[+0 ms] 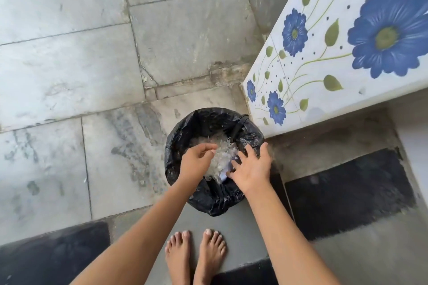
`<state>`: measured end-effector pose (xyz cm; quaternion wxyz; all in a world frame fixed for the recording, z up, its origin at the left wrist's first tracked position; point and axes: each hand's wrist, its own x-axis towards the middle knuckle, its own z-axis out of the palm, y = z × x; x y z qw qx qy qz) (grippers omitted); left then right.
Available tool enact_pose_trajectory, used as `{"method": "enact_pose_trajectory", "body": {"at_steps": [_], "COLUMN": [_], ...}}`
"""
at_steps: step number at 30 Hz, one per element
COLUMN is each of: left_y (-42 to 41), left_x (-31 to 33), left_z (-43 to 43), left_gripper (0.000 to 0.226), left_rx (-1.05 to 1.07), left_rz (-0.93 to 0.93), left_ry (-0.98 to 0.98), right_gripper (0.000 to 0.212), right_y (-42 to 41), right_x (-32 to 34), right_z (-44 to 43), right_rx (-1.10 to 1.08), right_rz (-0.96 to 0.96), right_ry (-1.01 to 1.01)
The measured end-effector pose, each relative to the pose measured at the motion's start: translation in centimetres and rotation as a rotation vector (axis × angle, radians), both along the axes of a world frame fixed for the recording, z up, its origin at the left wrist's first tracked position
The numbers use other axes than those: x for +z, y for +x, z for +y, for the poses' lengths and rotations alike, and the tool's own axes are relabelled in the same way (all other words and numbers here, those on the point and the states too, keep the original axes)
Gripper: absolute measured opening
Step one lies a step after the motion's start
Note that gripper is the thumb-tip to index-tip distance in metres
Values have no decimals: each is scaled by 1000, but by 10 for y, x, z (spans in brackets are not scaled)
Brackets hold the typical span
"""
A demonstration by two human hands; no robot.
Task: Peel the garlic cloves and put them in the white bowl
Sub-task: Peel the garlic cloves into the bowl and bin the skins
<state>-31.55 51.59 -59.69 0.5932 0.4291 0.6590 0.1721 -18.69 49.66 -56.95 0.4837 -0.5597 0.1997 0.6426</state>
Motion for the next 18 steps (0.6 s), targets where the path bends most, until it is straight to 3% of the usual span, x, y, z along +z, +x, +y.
{"method": "enact_pose_trajectory", "body": {"at_steps": [3,5,8,10,11,13,15,16,18], "left_y": [15,26,24,14,13,19,25,25,10], "left_x": [22,26,-21,-31,-27,-5,13,10,-11], "left_z": [-12,-24,-31,-10,-2,6,-5,-18,-27], "left_gripper": [23,30,58,57,48,42,44,46,45], "left_rx": [14,-146,-444,-303,-192,-102,-317,-466,-618], "left_rz": [-127,-236,-29,191,199,-18,-167,-126,136], "left_ry": [137,231,93,-131,-93,145,249,238,96], "right_gripper": [72,72,77,72,69,67,69,71,74], "right_y": [-1,-3,-7,-6,-5,-3,-5,-7,-10], "right_x": [-3,-1,7,14,14,19,22,26,36], "right_z": [3,5,6,1,-2,-3,-1,2,3], "right_rx": [38,39,104,113,122,118,87,78,110], "right_rz": [-3,24,78,91,68,27,61,88,81], "right_ry": [-31,-56,-79,-102,-120,-160,-132,-98,-63]}}
